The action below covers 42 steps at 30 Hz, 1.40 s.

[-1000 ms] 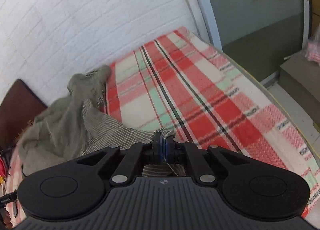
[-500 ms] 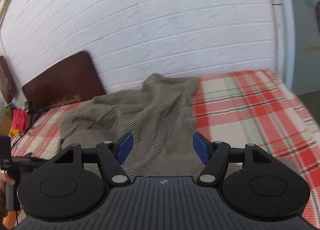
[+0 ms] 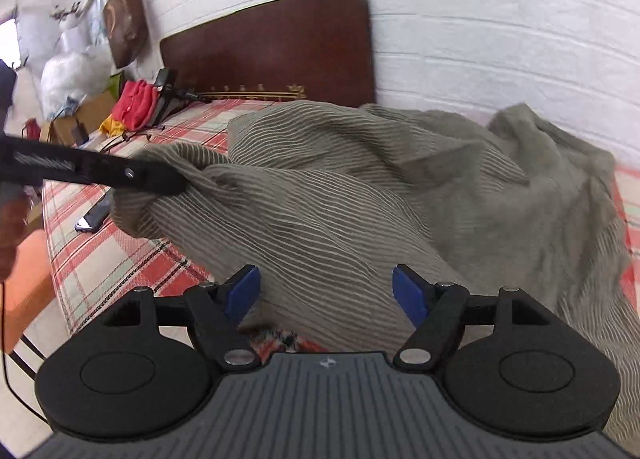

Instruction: Fold clothes

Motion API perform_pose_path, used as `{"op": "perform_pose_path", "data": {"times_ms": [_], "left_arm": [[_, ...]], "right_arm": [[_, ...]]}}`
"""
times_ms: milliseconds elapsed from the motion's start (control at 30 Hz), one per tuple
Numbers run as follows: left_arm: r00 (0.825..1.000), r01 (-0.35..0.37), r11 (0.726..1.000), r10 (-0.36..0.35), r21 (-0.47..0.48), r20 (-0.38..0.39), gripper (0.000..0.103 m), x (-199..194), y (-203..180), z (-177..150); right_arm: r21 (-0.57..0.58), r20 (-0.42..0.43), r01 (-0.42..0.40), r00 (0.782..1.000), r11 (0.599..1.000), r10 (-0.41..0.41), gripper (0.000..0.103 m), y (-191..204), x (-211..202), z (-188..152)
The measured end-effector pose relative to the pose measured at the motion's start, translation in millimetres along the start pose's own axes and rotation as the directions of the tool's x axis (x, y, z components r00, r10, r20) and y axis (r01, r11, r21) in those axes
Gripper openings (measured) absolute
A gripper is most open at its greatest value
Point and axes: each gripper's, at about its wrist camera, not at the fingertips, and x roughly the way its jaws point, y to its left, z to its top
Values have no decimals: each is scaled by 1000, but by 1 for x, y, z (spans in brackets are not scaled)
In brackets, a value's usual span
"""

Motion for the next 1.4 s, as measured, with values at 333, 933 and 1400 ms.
{"op": "perform_pose_path", "data": {"times_ms": [333,933,1400], "left_arm": [[996,87,995,-88,49,25,1,-8,-20,8],[993,-52,998,49,21,110,76,-15,2,9],[998,35,999,-35,-19,-43,92,65,5,-2]], "right_arm": [[-261,105,-42,992,964,72,78,46,-15,-6],[-6,186,40,982,999,-38,3,-22,-83,-7],[274,319,192,906,942,-278,3,-94,-169,-18]]}}
